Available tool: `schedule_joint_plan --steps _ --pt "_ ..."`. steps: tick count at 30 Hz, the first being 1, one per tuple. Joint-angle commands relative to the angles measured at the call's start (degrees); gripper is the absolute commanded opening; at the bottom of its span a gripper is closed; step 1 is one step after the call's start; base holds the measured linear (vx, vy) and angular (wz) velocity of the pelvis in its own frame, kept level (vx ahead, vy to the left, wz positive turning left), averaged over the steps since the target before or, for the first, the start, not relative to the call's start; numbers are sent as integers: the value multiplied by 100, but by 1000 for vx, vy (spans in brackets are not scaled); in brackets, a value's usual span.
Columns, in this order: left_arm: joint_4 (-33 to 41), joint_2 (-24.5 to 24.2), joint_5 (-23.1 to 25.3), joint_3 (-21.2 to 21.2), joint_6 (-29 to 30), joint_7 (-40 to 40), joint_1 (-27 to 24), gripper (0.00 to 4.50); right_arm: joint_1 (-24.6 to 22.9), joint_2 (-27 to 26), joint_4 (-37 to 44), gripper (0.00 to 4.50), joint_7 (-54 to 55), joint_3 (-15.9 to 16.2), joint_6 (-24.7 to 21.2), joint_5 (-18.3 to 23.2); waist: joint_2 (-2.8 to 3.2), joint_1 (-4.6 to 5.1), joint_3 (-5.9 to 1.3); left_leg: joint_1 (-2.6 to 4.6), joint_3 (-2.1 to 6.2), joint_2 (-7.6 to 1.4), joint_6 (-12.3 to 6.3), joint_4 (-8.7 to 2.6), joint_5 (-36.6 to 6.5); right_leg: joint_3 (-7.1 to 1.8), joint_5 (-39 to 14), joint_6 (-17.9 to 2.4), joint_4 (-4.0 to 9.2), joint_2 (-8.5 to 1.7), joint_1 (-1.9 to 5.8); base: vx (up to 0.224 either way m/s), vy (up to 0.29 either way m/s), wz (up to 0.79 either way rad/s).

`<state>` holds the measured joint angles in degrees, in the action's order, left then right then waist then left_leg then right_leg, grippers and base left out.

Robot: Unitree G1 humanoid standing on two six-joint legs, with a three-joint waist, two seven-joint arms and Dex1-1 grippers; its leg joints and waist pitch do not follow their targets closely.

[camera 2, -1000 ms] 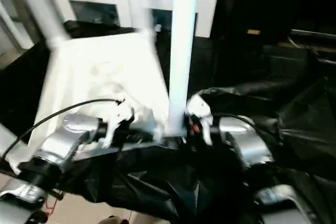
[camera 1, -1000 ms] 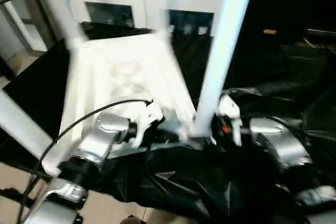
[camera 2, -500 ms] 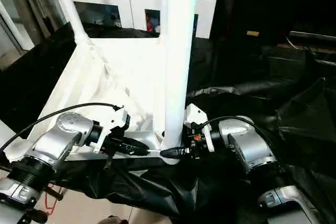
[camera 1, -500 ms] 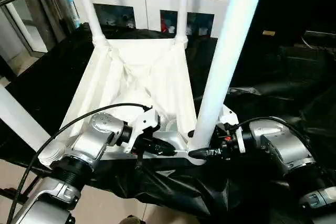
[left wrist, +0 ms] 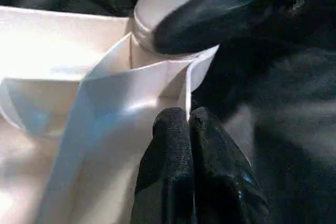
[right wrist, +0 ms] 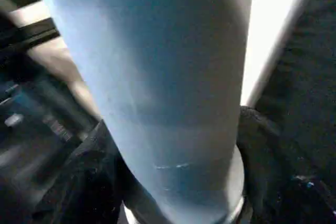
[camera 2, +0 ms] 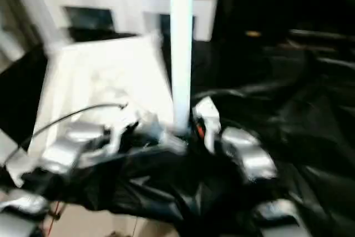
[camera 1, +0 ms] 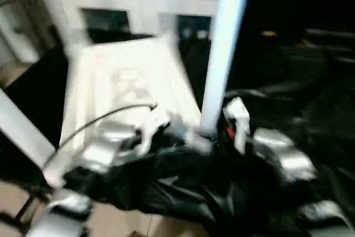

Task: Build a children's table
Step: Rotate leg to tighten

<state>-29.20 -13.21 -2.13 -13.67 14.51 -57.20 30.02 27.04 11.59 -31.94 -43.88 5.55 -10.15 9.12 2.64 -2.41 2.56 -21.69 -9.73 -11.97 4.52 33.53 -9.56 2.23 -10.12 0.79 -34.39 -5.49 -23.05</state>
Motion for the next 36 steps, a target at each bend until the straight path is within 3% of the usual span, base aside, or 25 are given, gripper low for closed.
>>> schedule_joint_plan --steps 1,5,6,8,11,16,18,22,25,31,36 --pt "170 496 -177 -84 35 295 165 0 46 -426 -423 257 797 170 -207 -293 -57 7 -296 68 0 -1 77 -468 -2141 -80 -2568 -912 532 -177 192 0 0 0" --pt "290 701 57 -303 71 532 92 0 102 -744 -481 257 1050 224 -28 -370 -32 22 -302 96 6 0 40 -470 -2244 -76 -2768 -793 584 -170 166 0 0 0" --pt "305 694 91 -345 52 510 77 0 94 -761 -456 313 1029 253 9 -389 -34 17 -306 87 6 -2 30 -472 -2234 -79 -2733 -784 582 -168 167 0 0 0" --pt "324 653 149 -437 -1 399 40 0 109 -786 -470 327 945 255 70 -370 -23 12 -323 78 4 -12 0 -484 -2135 -83 -2500 -825 565 -165 181 0 0 0" --pt "388 511 132 -423 -24 278 3 0 117 -648 -353 362 588 234 43 -234 -16 -12 -345 77 -21 -29 -58 -474 -1917 -98 -1765 -1082 501 -141 197 0 0 0" --pt "498 299 34 -392 -120 -61 -35 0 86 -300 -164 407 61 379 196 -290 -20 -28 -386 44 -34 -26 -203 -432 -1488 -93 -997 -1307 412 -145 274 0 0 0" --pt "587 73 -26 -434 -204 -459 -84 0 19 4 61 407 -647 482 226 -175 -28 -41 -400 40 -34 -31 -289 -411 -1322 -86 -742 -1393 384 -148 290 0 0 0" --pt "677 -300 -159 -450 -304 -1072 -146 0 -218 636 656 407 -2050 764 258 36 1 -171 -409 63 -71 -69 -508 -361 -1055 -80 -219 -1578 316 -120 268 0 0 0" --pt "662 -462 -176 -444 -353 -1297 -152 0 -295 902 854 407 -2530 875 181 103 -17 -251 -399 78 -77 -88 -498 -369 -1155 -84 -347 -1588 315 -129 255 0 0 0" --pt "803 -839 -359 -563 -179 -2016 -200 0 -349 1190 1129 407 -3153 974 -68 306 -42 -256 -360 82 -66 -86 -270 -423 -1589 -105 -1096 -1441 366 -154 242 0 0 0" --pt "877 -981 -406 -635 -85 -2267 -212 0 -369 1265 1254 339 -3326 1043 -151 350 -32 -265 -369 86 -70 -87 -262 -410 -1448 -115 -996 -1448 357 -156 231 0 0 0"
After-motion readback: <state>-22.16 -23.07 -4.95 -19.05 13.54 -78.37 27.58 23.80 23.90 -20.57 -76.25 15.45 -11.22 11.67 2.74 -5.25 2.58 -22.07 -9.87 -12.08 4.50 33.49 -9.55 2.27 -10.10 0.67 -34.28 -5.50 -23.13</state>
